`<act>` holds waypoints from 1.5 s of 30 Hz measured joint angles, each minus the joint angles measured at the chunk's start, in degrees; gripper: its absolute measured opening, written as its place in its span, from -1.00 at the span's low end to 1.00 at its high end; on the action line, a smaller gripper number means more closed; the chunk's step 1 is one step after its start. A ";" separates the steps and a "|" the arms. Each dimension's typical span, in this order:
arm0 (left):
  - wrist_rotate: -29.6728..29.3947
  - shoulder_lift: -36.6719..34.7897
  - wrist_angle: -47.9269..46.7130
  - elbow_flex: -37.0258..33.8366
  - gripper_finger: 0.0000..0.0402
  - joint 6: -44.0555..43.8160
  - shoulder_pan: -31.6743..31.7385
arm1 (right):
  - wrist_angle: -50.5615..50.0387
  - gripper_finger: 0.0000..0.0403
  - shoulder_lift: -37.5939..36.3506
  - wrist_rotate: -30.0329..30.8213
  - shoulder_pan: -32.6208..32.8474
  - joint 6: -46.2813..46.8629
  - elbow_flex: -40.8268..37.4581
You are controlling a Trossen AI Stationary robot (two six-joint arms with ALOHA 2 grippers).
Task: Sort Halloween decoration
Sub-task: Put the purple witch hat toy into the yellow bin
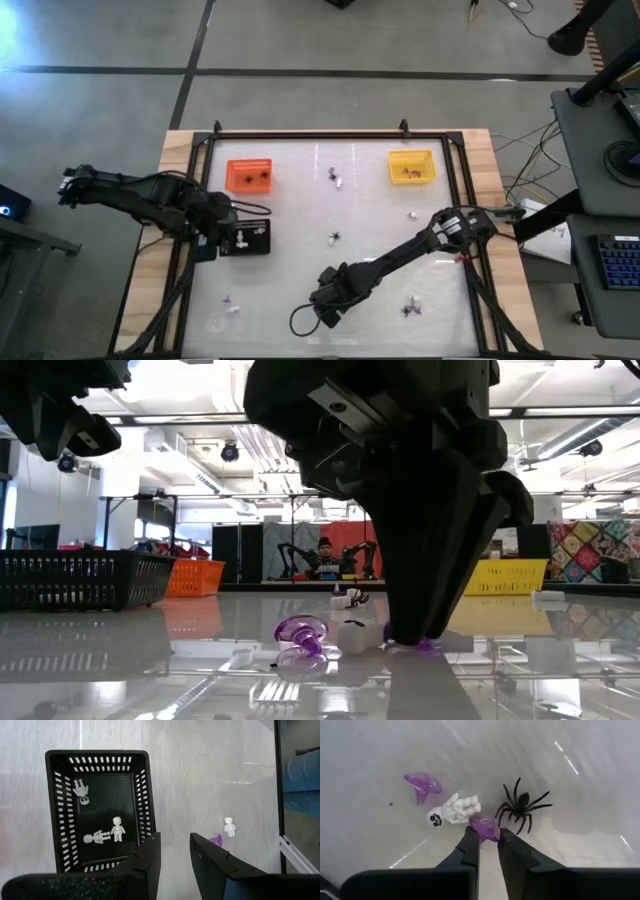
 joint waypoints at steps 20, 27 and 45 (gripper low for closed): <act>-0.02 0.00 -0.23 0.00 -0.57 -0.09 0.00 | -0.05 -0.86 -2.21 -3.93 0.26 1.73 -0.22; -0.02 0.00 -0.88 0.00 -0.57 -0.22 0.00 | 0.12 -0.76 -6.08 -2.84 1.04 2.29 -0.20; -0.04 0.07 -0.83 0.00 -0.57 -1.10 0.00 | 0.58 -0.52 -5.83 5.63 0.30 -0.76 -0.78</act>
